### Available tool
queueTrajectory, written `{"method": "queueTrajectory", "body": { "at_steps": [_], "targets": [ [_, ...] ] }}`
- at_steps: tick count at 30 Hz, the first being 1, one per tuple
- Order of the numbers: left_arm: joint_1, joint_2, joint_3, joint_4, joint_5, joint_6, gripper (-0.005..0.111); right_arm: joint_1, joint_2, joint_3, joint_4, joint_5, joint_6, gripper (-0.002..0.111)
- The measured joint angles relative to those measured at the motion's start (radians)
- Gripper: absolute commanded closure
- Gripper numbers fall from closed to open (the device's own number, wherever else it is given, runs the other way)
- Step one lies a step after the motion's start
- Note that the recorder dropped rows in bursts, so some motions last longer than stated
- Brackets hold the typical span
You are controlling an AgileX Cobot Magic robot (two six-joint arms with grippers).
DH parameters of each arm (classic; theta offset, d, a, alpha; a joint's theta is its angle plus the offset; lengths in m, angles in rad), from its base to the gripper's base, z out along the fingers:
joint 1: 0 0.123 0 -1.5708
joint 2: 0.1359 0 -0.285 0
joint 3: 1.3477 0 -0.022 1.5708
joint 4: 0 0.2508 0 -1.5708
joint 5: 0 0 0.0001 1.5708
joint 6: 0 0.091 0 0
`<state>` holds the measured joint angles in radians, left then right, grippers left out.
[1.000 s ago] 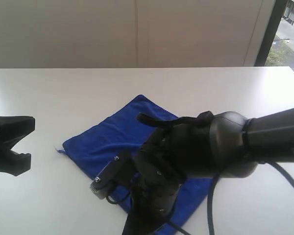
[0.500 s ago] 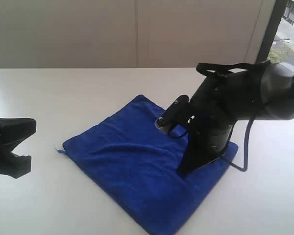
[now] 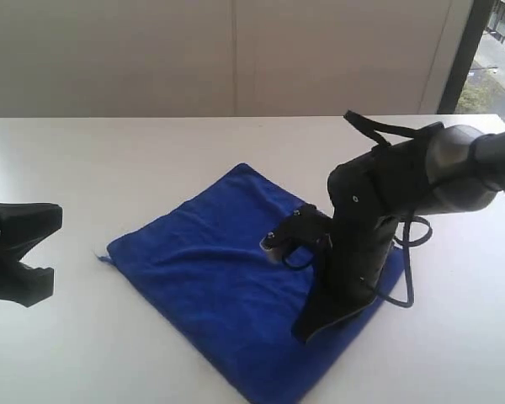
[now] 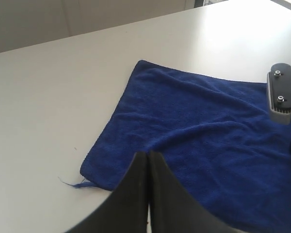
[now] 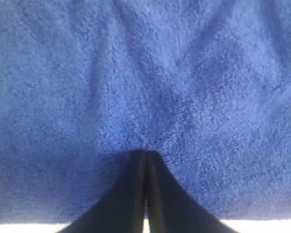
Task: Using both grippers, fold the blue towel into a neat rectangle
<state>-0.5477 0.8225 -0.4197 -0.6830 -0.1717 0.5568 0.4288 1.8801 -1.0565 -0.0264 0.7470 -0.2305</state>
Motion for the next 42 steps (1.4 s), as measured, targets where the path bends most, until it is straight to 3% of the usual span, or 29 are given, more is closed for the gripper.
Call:
{"method": "queueTrajectory", "body": {
  "at_steps": [4,21,27,30,35,39,42],
  "targets": [
    [0.0,0.0,0.0,0.0,0.0,0.0,0.107,0.033,-0.004,0.013,0.003,0.0,-0.02,0.108],
    [0.0,0.0,0.0,0.0,0.0,0.0,0.107,0.418,-0.01,0.019,0.261,-0.014,-0.031,0.108],
    [0.0,0.0,0.0,0.0,0.0,0.0,0.107,0.498,0.0,-0.048,0.302,0.001,-0.045,0.108],
    [0.0,0.0,0.0,0.0,0.002,0.0,0.107,0.498,-0.011,-0.092,0.236,0.042,-0.038,0.108],
    [0.0,0.0,0.0,0.0,0.004,0.0,0.107,0.482,-0.071,-0.159,-0.076,0.011,0.119,0.108],
    [0.002,0.0,0.0,0.0,-0.005,0.004,0.107,0.358,-0.04,-0.24,-0.14,-0.075,0.153,0.108],
    [0.031,0.0,0.002,-0.002,-0.015,0.011,0.107,0.224,0.036,-0.345,-0.02,-0.099,0.045,0.108]
  ]
}}
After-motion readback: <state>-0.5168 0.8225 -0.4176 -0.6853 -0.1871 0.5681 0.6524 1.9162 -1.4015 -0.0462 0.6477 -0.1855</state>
